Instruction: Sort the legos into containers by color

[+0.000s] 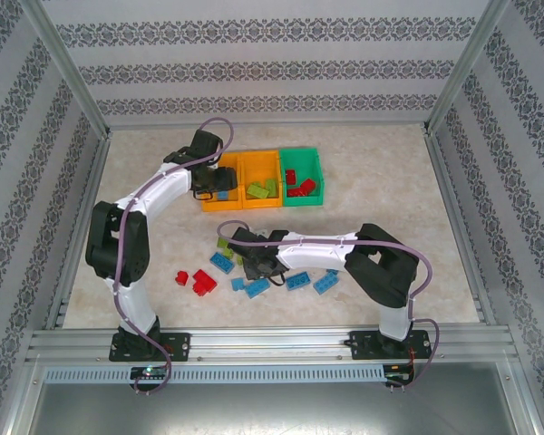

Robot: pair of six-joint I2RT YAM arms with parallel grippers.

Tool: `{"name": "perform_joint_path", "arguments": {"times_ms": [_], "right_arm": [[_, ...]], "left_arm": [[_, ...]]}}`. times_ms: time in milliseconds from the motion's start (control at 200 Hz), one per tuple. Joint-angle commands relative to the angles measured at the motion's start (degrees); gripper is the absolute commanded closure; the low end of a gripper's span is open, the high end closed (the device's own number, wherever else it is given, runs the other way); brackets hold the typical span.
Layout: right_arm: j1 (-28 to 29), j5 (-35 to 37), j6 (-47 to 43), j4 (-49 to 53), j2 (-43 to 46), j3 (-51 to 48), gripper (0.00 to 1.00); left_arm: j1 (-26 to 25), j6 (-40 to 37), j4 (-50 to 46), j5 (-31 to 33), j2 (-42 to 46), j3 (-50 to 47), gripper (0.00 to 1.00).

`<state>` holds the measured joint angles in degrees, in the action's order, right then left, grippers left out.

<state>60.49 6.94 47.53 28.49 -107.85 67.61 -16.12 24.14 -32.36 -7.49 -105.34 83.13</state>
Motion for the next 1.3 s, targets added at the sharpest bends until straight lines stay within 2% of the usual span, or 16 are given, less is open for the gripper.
{"name": "perform_joint_path", "arguments": {"times_ms": [0, 200, 265, 470, 590, 744, 994, 1299], "right_arm": [[-0.3, 2.0, -1.3, 1.2, 1.8, -1.0, 0.68], [-0.6, 4.5, -4.2, 0.3, 9.3, -1.8, 0.73], [-1.7, 4.9, -5.3, 0.0, 12.5, -2.2, 0.73], [-12.6, -2.6, -9.4, -5.3, 17.8, -3.2, 0.74], [-18.7, -8.4, -11.4, -7.3, 15.1, 0.2, 0.74], [-23.7, -15.0, -11.3, -10.7, 9.2, 6.2, 0.74], [-28.2, -21.4, -9.2, -13.2, -1.5, 17.4, 0.74], [-30.9, -24.3, -5.6, -11.0, -13.2, 29.1, 0.64]], "left_arm": [[-0.3, 0.5, 1.0, 0.0, 2.9, -1.6, 0.36], [-0.2, -0.1, 1.6, 1.6, 6.7, -6.3, 0.35], [-0.3, -0.2, 2.1, 1.6, 8.2, -8.2, 0.31], [-0.6, -0.7, 5.5, 1.9, 13.6, -16.0, 0.17], [-1.6, -2.1, 6.9, 1.6, 16.3, -19.9, 0.09], [-3.7, -3.3, 7.8, 2.0, 19.4, -24.0, 0.0], [-8.2, -6.9, 9.6, 2.3, 24.3, -29.5, 0.0], [-14.9, -13.2, 11.1, 0.5, 26.5, -33.8, 0.03]]}}
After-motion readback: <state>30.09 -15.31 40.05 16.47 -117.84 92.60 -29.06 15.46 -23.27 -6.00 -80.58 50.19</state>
